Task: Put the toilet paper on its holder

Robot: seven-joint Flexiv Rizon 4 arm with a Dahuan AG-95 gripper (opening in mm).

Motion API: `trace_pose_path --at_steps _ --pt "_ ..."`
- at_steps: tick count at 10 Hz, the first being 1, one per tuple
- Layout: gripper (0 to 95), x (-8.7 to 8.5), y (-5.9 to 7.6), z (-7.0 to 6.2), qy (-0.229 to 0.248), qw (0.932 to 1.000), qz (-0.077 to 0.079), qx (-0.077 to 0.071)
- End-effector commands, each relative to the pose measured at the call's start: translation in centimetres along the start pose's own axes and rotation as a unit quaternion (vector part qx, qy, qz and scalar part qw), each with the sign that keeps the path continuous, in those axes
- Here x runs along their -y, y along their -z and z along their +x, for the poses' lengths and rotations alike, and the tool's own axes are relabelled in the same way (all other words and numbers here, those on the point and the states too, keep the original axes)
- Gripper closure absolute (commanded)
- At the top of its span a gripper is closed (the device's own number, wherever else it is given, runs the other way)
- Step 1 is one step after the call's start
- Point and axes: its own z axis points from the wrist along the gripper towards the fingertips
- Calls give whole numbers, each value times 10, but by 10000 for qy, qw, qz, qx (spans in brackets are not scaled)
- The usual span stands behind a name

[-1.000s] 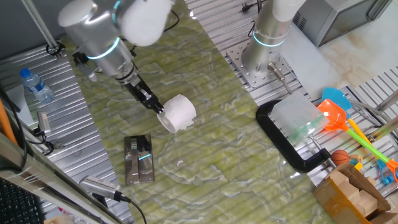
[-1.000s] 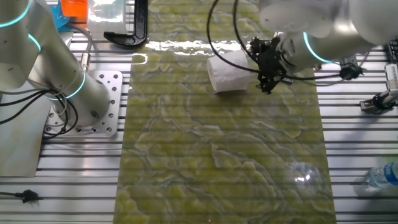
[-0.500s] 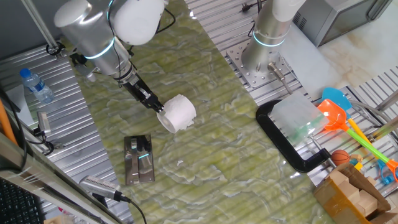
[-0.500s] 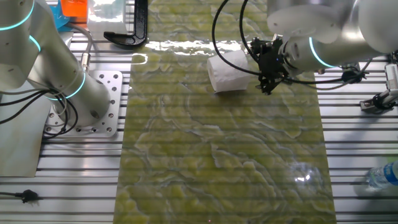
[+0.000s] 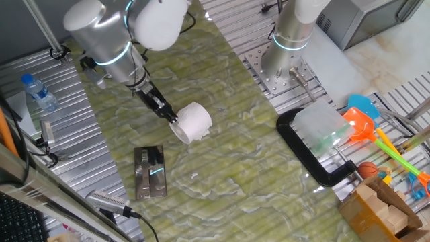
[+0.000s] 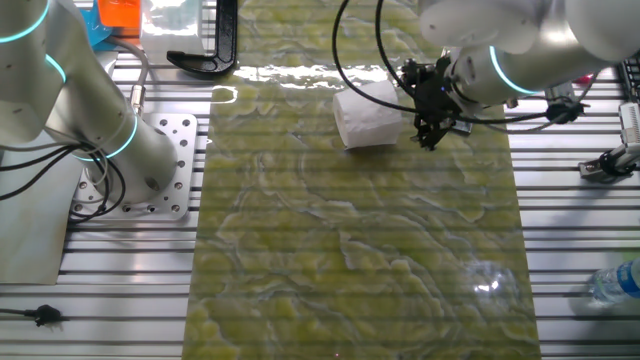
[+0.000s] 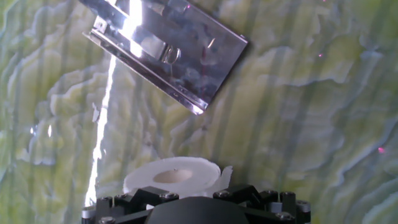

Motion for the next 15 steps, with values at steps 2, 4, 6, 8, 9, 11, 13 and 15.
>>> trace_pose_path --at_steps 2,4,6,8,9,11,13,15 --pt "0 0 0 1 -40 9999 -30 151" --pt "0 0 1 1 -20 9998 -152 103" --pt "0 -6 4 14 -18 9999 -138 69" --pt "0 -8 -3 32 35 9999 -123 105" --pt "0 -9 -6 38 27 9999 -80 98" --pt "0 -13 -14 44 37 9999 86 90" --pt "0 -22 -22 52 -2 9999 99 115" --pt "0 -27 -27 58 -18 9998 114 144"
